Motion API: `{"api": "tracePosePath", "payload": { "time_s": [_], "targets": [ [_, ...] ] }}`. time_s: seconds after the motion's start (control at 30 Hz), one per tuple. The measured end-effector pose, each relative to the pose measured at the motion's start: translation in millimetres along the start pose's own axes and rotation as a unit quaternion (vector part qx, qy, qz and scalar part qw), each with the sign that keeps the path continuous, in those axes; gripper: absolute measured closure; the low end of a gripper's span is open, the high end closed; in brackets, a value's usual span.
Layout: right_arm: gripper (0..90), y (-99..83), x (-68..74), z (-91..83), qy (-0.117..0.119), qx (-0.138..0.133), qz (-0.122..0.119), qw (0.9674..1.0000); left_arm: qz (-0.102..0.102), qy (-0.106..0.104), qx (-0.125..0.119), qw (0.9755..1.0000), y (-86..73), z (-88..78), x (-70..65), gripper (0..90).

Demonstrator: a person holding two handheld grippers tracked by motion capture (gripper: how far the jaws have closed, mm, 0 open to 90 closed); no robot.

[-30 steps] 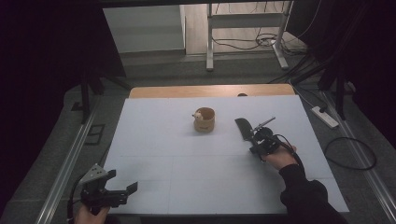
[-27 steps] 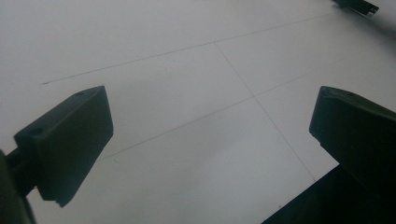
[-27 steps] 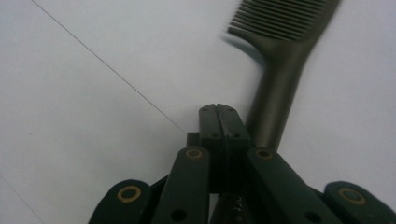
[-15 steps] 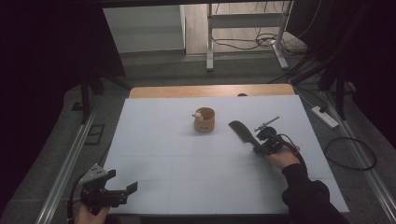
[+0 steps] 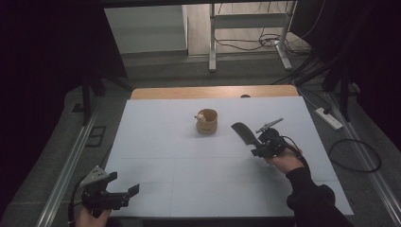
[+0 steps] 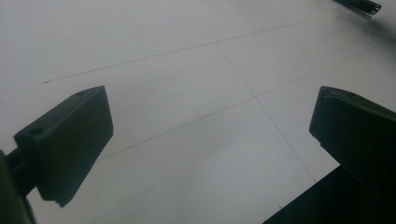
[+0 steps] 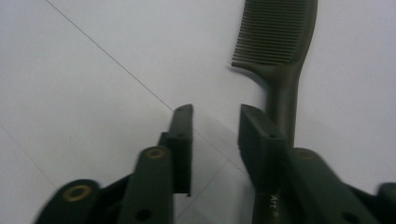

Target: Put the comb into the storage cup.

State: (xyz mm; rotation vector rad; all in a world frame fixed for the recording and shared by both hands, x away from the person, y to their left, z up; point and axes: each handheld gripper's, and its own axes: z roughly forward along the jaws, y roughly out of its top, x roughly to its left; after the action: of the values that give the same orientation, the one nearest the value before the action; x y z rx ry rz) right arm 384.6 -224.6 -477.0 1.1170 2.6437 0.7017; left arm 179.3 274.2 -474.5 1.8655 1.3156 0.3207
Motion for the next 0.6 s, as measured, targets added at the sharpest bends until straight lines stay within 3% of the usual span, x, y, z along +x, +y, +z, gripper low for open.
{"api": "tracePosePath", "payload": {
  "time_s": [0.3, 0.53, 0.6],
  "targets": [
    [41.2, 2.0, -1.6, -5.8, -0.021, -0.008, -0.002, 0.9997, 0.0, 0.0, -0.001, 1.0, -0.1, -0.1, 0.1, 0.2],
    [19.5, 2.0, -11.0, -6.8, -0.047, 0.003, 0.014, 0.9988, 0.0, 0.0, 0.0, 1.0, 0.0, 0.0, 0.0, 0.2],
    [18.5, 1.8, -12.2, -7.1, -0.051, 0.001, 0.016, 0.9986, 0.0, 0.0, 0.0, 1.0, 0.0, 0.0, 0.0, 0.2]
  ]
}}
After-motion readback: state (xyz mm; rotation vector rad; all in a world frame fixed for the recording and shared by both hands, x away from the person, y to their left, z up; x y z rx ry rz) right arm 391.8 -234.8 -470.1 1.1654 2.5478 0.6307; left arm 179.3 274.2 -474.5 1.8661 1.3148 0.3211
